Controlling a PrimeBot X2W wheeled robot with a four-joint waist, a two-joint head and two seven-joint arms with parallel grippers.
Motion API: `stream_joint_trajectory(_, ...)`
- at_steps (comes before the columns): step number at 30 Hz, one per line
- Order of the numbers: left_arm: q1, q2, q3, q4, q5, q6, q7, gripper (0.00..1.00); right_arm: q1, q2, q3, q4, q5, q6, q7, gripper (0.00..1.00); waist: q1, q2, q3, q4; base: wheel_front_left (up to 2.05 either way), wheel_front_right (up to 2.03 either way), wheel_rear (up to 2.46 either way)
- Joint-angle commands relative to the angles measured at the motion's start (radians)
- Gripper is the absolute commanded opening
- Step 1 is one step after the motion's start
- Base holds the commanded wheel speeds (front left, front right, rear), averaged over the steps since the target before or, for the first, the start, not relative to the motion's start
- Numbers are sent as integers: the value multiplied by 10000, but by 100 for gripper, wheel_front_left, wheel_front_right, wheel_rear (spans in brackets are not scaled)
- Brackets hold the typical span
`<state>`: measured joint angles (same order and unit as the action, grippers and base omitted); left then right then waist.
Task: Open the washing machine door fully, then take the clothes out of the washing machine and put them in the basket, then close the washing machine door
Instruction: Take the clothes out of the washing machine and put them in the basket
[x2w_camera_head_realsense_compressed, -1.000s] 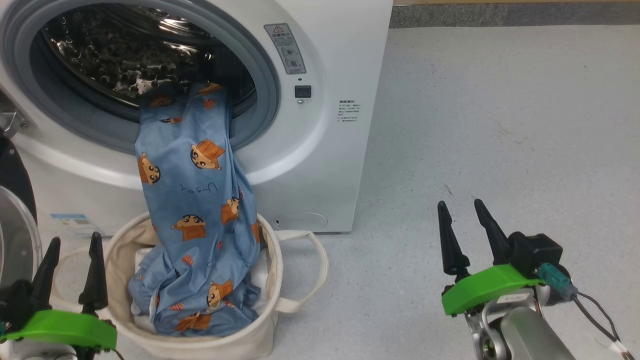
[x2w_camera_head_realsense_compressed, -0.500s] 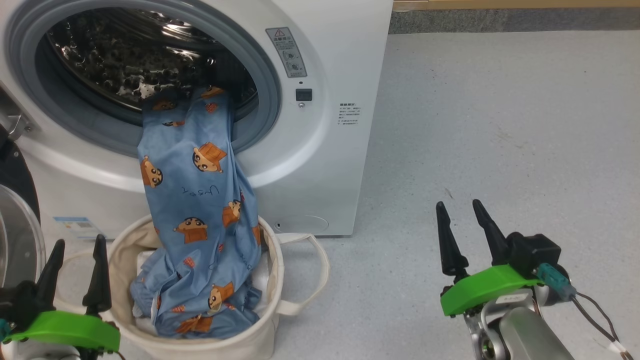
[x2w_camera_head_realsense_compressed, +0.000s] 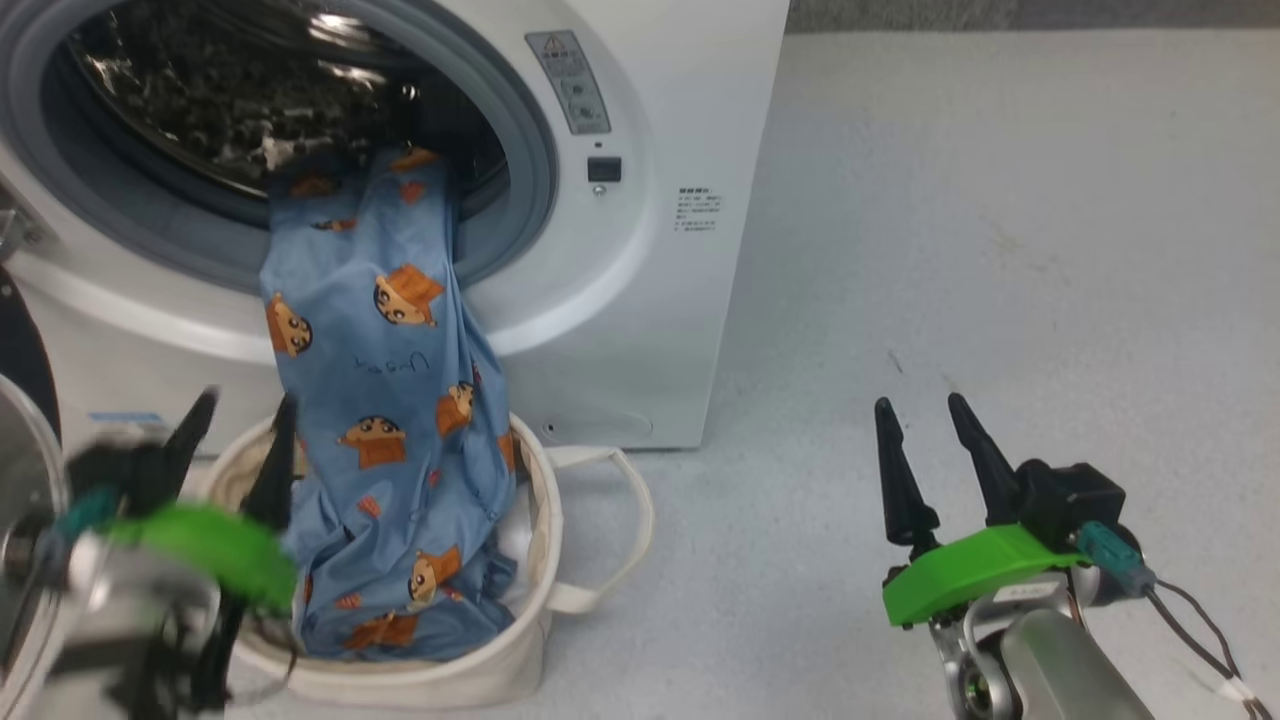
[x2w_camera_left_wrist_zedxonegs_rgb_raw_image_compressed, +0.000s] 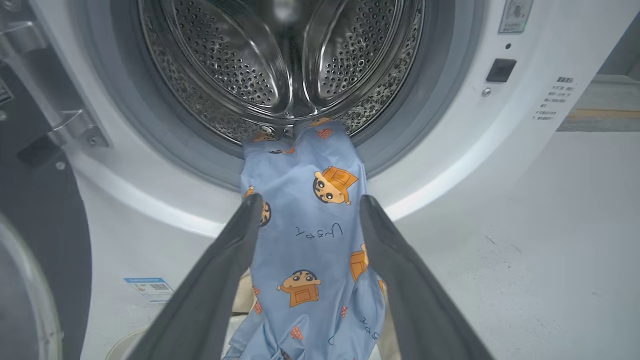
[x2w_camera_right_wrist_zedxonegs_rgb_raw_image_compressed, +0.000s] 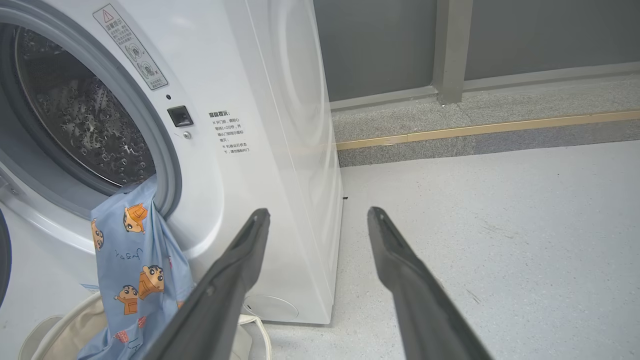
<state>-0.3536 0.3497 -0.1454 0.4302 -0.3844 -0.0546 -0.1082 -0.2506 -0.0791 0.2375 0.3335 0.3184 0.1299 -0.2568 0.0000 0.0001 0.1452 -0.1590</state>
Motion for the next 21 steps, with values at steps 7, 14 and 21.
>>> stream_joint_trajectory(7,-3321,323,-329,929,202,-241,1982,100,-615,-10,113,-498,-103,8,-49,100,0,-1,805,-233,0,0,0)
stream_joint_trajectory(14,-5829,232,-795,2439,264,-408,3497,100,-841,68,-6,-696,-165,8,-49,100,0,-1,1616,-577,0,0,0)
stream_joint_trajectory(21,-7928,165,-1396,4081,378,-642,4258,100,-1148,144,-179,-971,-271,8,-49,100,0,-1,2606,-878,0,0,0)
